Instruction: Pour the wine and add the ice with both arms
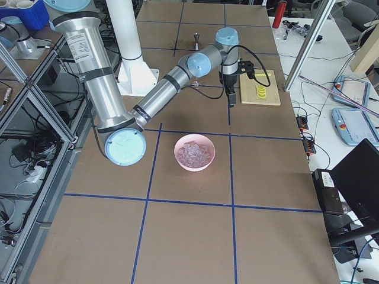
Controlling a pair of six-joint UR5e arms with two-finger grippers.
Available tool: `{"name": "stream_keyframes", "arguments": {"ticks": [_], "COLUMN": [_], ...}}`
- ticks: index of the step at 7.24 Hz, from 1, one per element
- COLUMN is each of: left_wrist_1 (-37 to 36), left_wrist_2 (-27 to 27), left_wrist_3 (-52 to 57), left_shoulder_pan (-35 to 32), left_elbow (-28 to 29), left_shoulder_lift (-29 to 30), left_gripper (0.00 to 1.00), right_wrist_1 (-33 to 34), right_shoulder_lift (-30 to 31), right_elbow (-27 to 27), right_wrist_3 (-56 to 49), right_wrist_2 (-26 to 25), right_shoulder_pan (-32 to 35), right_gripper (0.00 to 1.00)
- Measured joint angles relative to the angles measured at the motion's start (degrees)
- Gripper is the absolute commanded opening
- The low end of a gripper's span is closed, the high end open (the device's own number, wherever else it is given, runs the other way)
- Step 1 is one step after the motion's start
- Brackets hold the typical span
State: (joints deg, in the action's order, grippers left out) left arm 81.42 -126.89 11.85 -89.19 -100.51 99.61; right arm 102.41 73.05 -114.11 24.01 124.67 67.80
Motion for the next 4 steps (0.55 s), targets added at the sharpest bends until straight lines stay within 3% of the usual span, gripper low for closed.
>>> {"name": "stream_keyframes", "arguments": {"ticks": [2,4], "left_wrist_1": [0.0,-0.2], "left_wrist_2": [-0.1,-2.5], "left_wrist_3": [-0.1,-0.3], "left_shoulder_pan": [-0.1,-0.7], "left_elbow": [2.7,4.4], "left_shoulder_lift": [-0.8,-2.6], "left_gripper": [1.0,1.0], "right_wrist_1": [0.4,-0.7], "right_shoulder_lift": [4.2,6.7], "right_elbow": [9.0,15.0], "right_wrist_3": [-19.5,-29.3], "right_wrist_2": [5.6,7.2], "right_shoulder_pan": [9.0,14.1], "right_gripper": [1.0,1.0]}}
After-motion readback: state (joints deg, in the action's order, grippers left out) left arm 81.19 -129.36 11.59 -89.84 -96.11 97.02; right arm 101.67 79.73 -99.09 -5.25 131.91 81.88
